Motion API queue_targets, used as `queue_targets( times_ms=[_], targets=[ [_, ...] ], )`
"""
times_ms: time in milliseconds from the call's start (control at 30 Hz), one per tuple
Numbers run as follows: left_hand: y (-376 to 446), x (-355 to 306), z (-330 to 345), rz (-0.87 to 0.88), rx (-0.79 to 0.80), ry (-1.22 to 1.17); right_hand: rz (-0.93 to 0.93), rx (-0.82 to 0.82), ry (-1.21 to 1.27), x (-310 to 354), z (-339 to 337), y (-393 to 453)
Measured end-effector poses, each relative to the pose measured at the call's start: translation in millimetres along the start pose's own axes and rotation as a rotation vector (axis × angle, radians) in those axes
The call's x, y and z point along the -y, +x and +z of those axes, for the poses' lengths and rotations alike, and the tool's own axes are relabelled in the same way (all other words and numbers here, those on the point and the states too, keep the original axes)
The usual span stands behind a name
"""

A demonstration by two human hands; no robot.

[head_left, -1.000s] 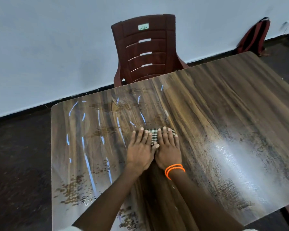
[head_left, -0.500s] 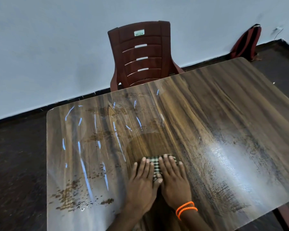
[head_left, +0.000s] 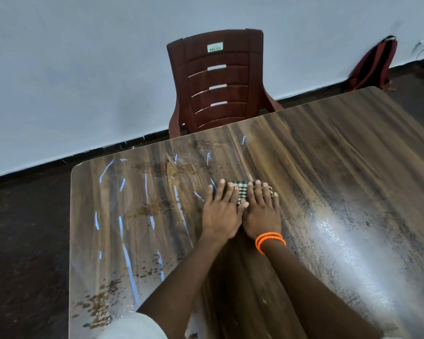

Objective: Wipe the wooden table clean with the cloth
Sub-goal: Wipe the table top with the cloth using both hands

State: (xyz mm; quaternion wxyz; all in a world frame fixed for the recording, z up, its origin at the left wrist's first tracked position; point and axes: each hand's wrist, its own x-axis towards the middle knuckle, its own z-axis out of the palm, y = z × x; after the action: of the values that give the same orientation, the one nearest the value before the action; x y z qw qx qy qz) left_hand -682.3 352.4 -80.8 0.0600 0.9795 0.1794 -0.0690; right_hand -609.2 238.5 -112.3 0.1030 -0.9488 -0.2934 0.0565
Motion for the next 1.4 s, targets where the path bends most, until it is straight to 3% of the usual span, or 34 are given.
queue_targets(
  times_ms=[267, 500, 667, 867, 1100, 1400],
  targets=[
    [-71, 74, 15, -0.165, -0.155, -0.060, -0.224, 0.014, 0.032, 86, 23, -29],
    [-136, 40, 24, -0.043, -0.114, -0.089, -0.285, 0.036, 0.012, 50, 17, -104],
    [-101, -5, 23, 0.056, -0.051, -0.114, -0.194, 0.021, -0.037, -10, 6, -97],
    [-5, -21, 6, 0.092, -0.021, -0.085, -0.037, -0.003, -0.072, -37, -3, -14],
    [43, 39, -10, -0.017, -0.006, -0.010, -0.030, 0.021, -0.026, 21, 6, 61],
    [-47, 104, 9, -0.096, -0.168, -0.053, -0.273, 0.023, 0.004, 96, 23, 5]
  ],
)
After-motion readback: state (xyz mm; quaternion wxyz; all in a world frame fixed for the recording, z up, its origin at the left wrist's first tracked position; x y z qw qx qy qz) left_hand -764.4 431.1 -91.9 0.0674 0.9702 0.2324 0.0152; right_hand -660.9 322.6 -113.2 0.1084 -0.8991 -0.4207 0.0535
